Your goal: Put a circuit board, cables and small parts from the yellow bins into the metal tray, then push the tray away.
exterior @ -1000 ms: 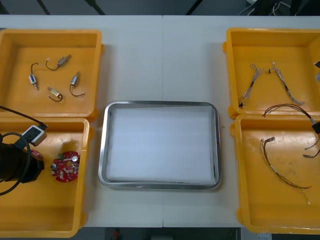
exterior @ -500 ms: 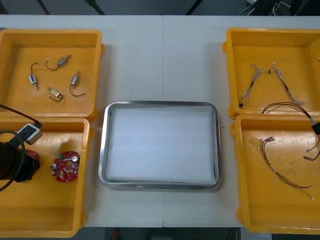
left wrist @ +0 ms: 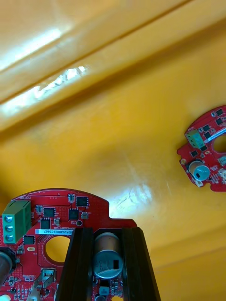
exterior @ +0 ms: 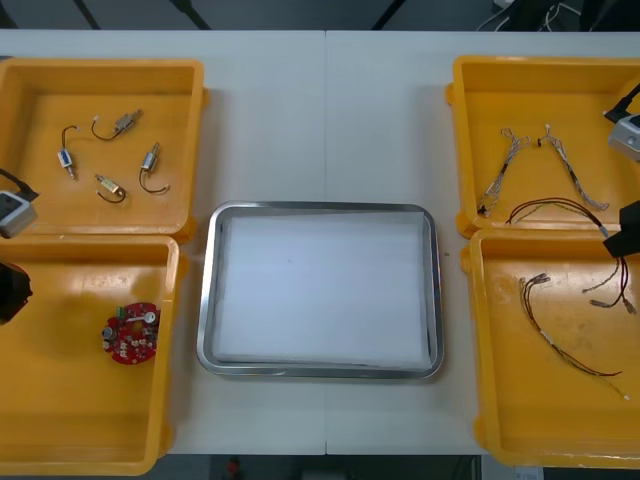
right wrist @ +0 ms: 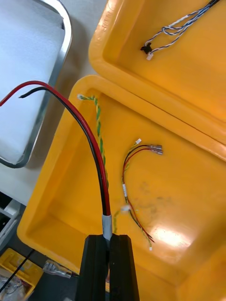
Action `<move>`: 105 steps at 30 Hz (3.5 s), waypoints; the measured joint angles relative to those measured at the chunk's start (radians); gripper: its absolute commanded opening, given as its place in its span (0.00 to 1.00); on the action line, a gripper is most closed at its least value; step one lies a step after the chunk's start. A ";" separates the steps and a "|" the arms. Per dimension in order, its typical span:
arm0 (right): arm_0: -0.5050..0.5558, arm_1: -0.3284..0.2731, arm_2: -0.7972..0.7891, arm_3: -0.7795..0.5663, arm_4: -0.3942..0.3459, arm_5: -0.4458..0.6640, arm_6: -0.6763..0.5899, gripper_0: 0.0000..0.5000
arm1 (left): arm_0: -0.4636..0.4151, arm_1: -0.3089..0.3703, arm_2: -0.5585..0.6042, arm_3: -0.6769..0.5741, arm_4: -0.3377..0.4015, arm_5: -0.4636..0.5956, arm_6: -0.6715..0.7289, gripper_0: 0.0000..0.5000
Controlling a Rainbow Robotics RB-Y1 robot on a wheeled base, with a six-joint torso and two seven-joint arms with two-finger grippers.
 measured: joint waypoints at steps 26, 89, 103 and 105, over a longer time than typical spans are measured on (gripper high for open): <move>-0.002 -0.003 0.088 -0.060 0.042 0.000 -0.061 0.00 | -0.132 -0.017 0.225 -0.080 0.195 0.306 0.013 0.00; -0.003 -0.005 0.089 -0.061 0.042 0.000 -0.061 0.00 | -0.611 -0.796 -0.791 -0.003 -0.846 0.423 1.120 0.00; -0.003 -0.005 0.089 -0.061 0.042 0.000 -0.061 0.00 | -0.611 -0.796 -0.809 0.089 -0.802 0.329 1.120 0.00; -0.003 -0.005 0.089 -0.061 0.042 0.000 -0.061 0.00 | -0.611 -0.797 -0.810 0.095 -0.796 0.328 1.120 0.00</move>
